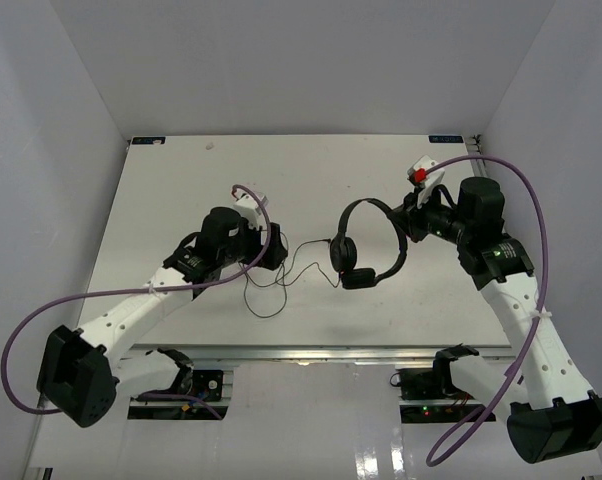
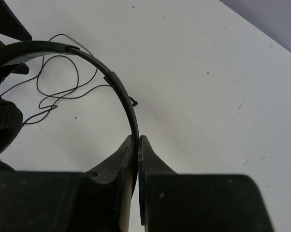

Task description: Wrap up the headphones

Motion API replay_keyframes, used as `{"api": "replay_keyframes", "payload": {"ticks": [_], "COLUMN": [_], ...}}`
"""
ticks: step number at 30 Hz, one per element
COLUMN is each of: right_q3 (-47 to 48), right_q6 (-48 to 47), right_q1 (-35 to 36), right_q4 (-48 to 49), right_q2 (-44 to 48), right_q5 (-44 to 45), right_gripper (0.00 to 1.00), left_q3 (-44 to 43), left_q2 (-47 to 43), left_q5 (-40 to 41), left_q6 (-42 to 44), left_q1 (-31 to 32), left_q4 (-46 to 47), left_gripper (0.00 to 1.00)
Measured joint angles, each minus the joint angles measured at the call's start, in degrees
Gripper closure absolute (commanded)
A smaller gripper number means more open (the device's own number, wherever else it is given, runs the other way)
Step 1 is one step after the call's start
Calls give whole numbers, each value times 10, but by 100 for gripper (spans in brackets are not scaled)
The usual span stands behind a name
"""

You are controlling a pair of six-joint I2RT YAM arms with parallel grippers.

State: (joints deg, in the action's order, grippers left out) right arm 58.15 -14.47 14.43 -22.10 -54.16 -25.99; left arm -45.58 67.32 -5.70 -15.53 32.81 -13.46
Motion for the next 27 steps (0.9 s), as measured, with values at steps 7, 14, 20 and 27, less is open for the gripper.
{"api": "replay_keyframes", "payload": {"ticks": [7, 14, 20, 27], "right_q3": [43, 61, 99, 115], "right_q6": [-4, -7, 5, 24], "right_q1": [-10, -15, -26, -29], "right_q4": [-19, -40, -49, -49], "right_q2": [-12, -36, -47, -47], "right_q5": [-67, -119, -141, -166], "right_gripper": [92, 92, 92, 92], "left_q3": [52, 131, 177, 219], "left_q2": [-153, -182, -149, -77], "left_q5": [-79, -190, -221, -216], "left_q6": [52, 89, 121, 134], "left_q1": [1, 27, 73, 75], "left_q4": [60, 131, 204, 308], "left_gripper": [2, 5, 6, 9]}}
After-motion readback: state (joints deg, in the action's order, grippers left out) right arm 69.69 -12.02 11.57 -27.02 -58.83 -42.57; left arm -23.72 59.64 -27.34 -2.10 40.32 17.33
